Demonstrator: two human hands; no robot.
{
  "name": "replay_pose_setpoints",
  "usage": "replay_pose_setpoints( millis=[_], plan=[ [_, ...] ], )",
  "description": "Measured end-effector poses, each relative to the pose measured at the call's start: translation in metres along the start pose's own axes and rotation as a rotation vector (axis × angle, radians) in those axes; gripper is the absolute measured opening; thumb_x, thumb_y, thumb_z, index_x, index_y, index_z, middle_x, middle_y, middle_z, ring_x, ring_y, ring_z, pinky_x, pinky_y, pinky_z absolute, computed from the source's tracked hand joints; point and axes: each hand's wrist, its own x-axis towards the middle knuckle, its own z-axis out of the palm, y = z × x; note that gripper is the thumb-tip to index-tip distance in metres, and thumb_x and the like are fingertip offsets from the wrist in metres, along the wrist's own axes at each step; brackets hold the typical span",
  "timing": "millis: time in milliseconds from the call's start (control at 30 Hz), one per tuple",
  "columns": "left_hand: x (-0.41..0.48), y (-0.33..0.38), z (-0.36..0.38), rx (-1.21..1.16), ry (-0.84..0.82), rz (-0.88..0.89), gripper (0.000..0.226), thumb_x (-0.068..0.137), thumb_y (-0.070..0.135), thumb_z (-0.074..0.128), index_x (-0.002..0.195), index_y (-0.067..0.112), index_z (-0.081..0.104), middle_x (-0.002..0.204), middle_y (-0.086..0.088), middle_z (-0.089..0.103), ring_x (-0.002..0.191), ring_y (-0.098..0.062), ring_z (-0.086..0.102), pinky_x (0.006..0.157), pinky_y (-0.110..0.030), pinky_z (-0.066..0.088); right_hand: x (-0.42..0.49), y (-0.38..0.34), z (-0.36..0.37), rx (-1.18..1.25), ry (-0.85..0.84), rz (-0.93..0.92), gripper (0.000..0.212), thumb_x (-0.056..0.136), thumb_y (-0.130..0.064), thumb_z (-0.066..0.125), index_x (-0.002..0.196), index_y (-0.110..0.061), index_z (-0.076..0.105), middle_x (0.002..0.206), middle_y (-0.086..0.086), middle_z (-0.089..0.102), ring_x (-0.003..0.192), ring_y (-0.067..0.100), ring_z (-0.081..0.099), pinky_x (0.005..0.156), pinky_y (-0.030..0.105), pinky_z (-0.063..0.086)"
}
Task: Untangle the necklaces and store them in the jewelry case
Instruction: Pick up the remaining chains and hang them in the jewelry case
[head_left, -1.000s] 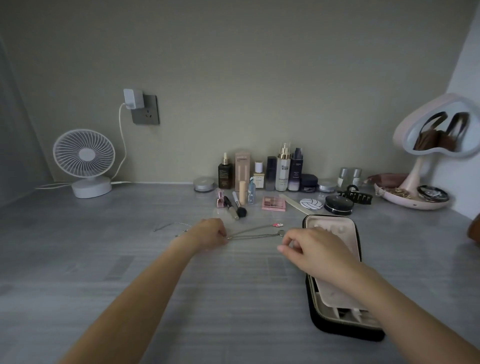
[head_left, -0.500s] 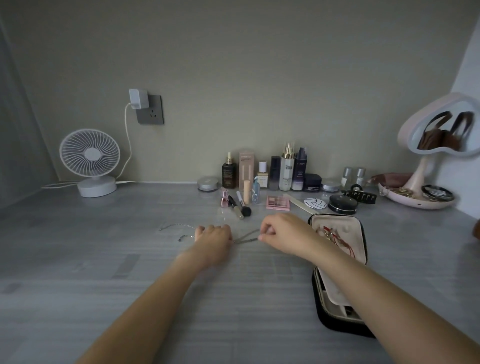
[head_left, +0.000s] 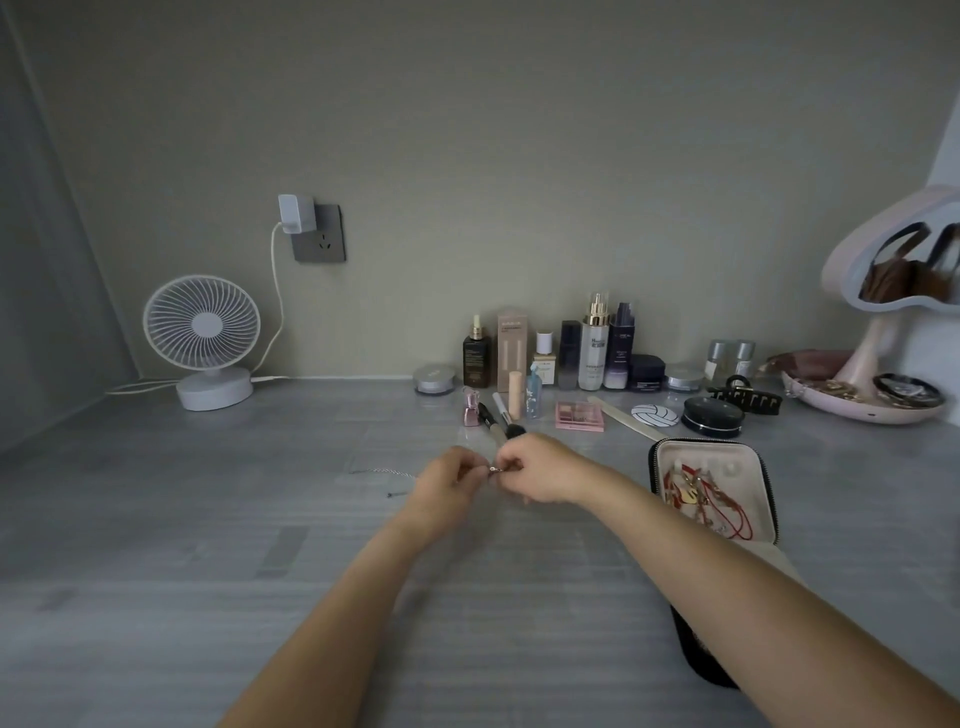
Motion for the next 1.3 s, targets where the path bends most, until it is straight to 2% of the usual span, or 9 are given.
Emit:
replay_pose_setpoints(
  millis=[67, 167, 300, 367, 433, 600, 800, 1133, 1300],
  plan=[
    [-0.003, 0.008, 0.001, -0.277, 0.013, -0.02, 0.011, 0.095, 0.009, 0.045, 0.09, 0.013, 0.055, 0.077, 0.002, 0.055, 0.072, -0.01, 0.049, 0.057, -0.007, 0.038, -0.002, -0.002, -0.009, 0.108, -0.009, -0.006, 0.019, 0.087, -0.021, 0.059, 0.069, -0.018, 0.057, 0.067, -0.002, 0.06, 0.051, 0.008, 0.052, 0.048, 0.018, 0.039],
    [-0.004, 0.017, 0.001, -0.525, 0.016, -0.045, 0.026, 0.1, 0.021, 0.035, 0.1, 0.014, 0.06, 0.092, -0.004, 0.063, 0.086, -0.011, 0.055, 0.071, -0.011, 0.041, -0.009, -0.006, -0.021, 0.344, -0.02, 0.009, 0.018, 0.089, -0.017, 0.058, 0.071, -0.017, 0.058, 0.058, -0.006, 0.061, 0.038, 0.003, 0.043, 0.041, 0.018, 0.033],
    [-0.004, 0.025, 0.005, -0.552, -0.093, -0.081, 0.053, 0.1, 0.042, 0.016, 0.095, 0.024, 0.066, 0.088, 0.01, 0.071, 0.082, 0.005, 0.063, 0.083, -0.02, 0.04, -0.016, -0.012, -0.034, 0.585, -0.006, 0.083, 0.011, 0.088, -0.015, 0.059, 0.077, -0.016, 0.061, 0.069, -0.001, 0.064, 0.038, 0.002, 0.042, 0.041, 0.016, 0.032],
    [-0.002, 0.031, 0.009, -0.593, -0.157, -0.077, 0.062, 0.098, 0.046, 0.012, 0.101, 0.015, 0.066, 0.088, 0.003, 0.074, 0.089, -0.009, 0.069, 0.092, -0.026, 0.045, -0.019, -0.014, -0.04, 0.651, 0.025, 0.119, 0.009, 0.087, -0.014, 0.06, 0.078, -0.016, 0.062, 0.068, -0.001, 0.063, 0.038, 0.001, 0.042, 0.042, 0.016, 0.032],
    [-0.002, 0.038, 0.011, -0.603, -0.184, -0.091, 0.066, 0.098, 0.045, 0.013, 0.112, 0.002, 0.061, 0.089, -0.004, 0.072, 0.082, -0.019, 0.069, 0.085, -0.029, 0.053, -0.024, -0.014, -0.047, 0.724, 0.058, 0.146, 0.005, 0.086, -0.011, 0.06, 0.082, -0.012, 0.062, 0.068, 0.0, 0.063, 0.038, 0.002, 0.041, 0.041, 0.016, 0.031],
    [-0.002, 0.055, 0.015, -0.578, -0.331, -0.112, 0.053, 0.1, 0.039, 0.016, 0.1, 0.004, 0.056, 0.083, -0.007, 0.063, 0.074, -0.017, 0.064, 0.054, -0.012, 0.047, -0.038, -0.008, -0.062, 0.885, 0.084, 0.165, 0.006, 0.085, -0.007, 0.06, 0.08, -0.006, 0.063, 0.063, 0.002, 0.059, 0.04, 0.004, 0.041, 0.041, 0.017, 0.031],
    [-0.002, 0.068, 0.025, -0.451, -0.392, -0.018, 0.02, 0.094, 0.02, 0.049, 0.076, 0.012, 0.054, 0.068, 0.001, 0.06, 0.071, -0.016, 0.064, 0.076, -0.026, 0.043, -0.056, 0.019, -0.074, 0.972, 0.222, 0.146, 0.005, 0.083, -0.009, 0.063, 0.079, -0.006, 0.062, 0.061, 0.0, 0.058, 0.04, 0.004, 0.042, 0.039, 0.015, 0.033],
    [0.003, 0.124, 0.051, -0.112, -0.397, 0.087, 0.03, 0.099, 0.024, 0.038, 0.075, 0.015, 0.054, 0.068, 0.004, 0.049, 0.062, -0.006, 0.052, 0.069, -0.023, 0.04, -0.114, 0.083, -0.098, 1.1, 0.454, 0.227, 0.003, 0.081, -0.007, 0.063, 0.079, -0.005, 0.065, 0.064, 0.002, 0.068, 0.038, 0.004, 0.043, 0.037, 0.016, 0.037],
    [0.007, 0.159, 0.079, -0.018, -0.42, 0.143, 0.032, 0.099, 0.022, 0.038, 0.073, 0.01, 0.051, 0.063, 0.002, 0.049, 0.054, -0.004, 0.047, 0.058, -0.015, 0.038, -0.138, 0.101, -0.099, 0.77, 0.442, 0.339, 0.01, 0.081, -0.013, 0.066, 0.088, -0.005, 0.068, 0.052, 0.0, 0.059, 0.042, 0.008, 0.042, 0.041, 0.019, 0.034]
  ],
)
